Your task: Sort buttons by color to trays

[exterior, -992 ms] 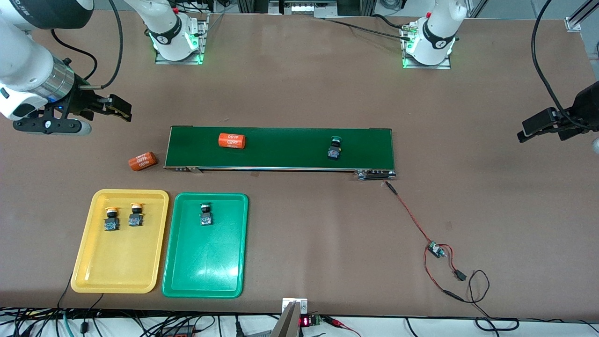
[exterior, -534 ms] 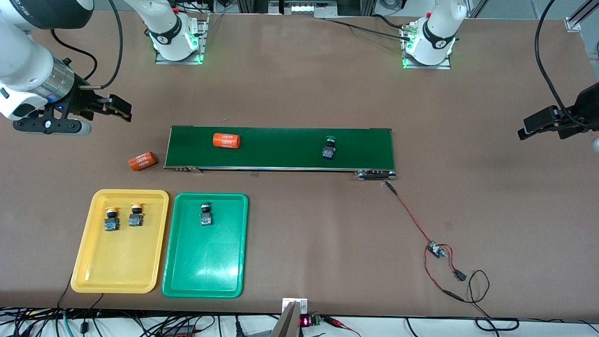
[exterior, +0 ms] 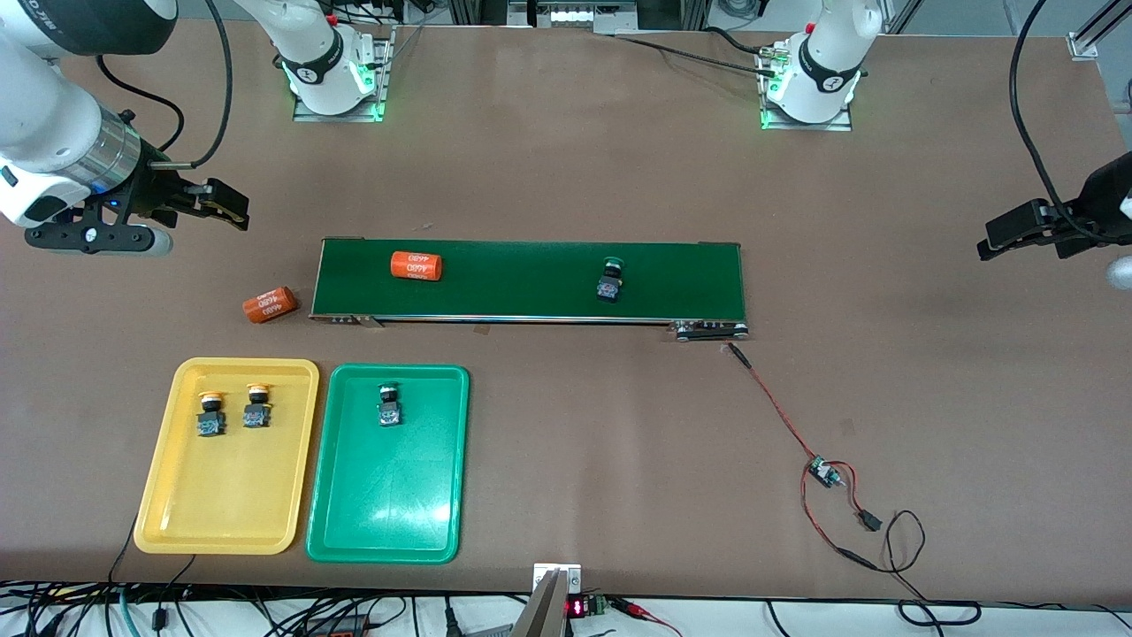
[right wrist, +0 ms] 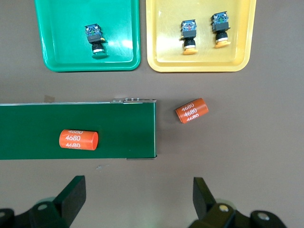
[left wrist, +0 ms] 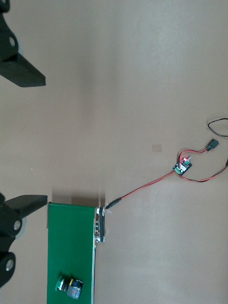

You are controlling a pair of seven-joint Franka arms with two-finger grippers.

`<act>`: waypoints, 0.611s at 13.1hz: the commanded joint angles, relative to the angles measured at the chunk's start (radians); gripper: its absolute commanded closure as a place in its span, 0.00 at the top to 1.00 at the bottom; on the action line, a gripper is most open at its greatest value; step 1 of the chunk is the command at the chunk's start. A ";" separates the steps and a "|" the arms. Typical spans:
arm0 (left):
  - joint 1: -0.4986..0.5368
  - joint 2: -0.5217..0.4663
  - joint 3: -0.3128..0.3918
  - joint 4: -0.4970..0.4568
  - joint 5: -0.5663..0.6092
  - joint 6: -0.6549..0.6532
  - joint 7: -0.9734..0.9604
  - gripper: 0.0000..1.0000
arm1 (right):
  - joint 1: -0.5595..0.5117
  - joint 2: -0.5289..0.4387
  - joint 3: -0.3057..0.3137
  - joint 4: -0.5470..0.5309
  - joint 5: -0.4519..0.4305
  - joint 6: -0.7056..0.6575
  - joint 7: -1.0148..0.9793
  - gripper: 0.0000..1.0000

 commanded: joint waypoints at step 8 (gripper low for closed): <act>-0.041 -0.054 0.027 -0.036 0.021 0.025 0.019 1.00 | 0.008 -0.001 -0.005 -0.002 0.017 0.001 0.004 1.00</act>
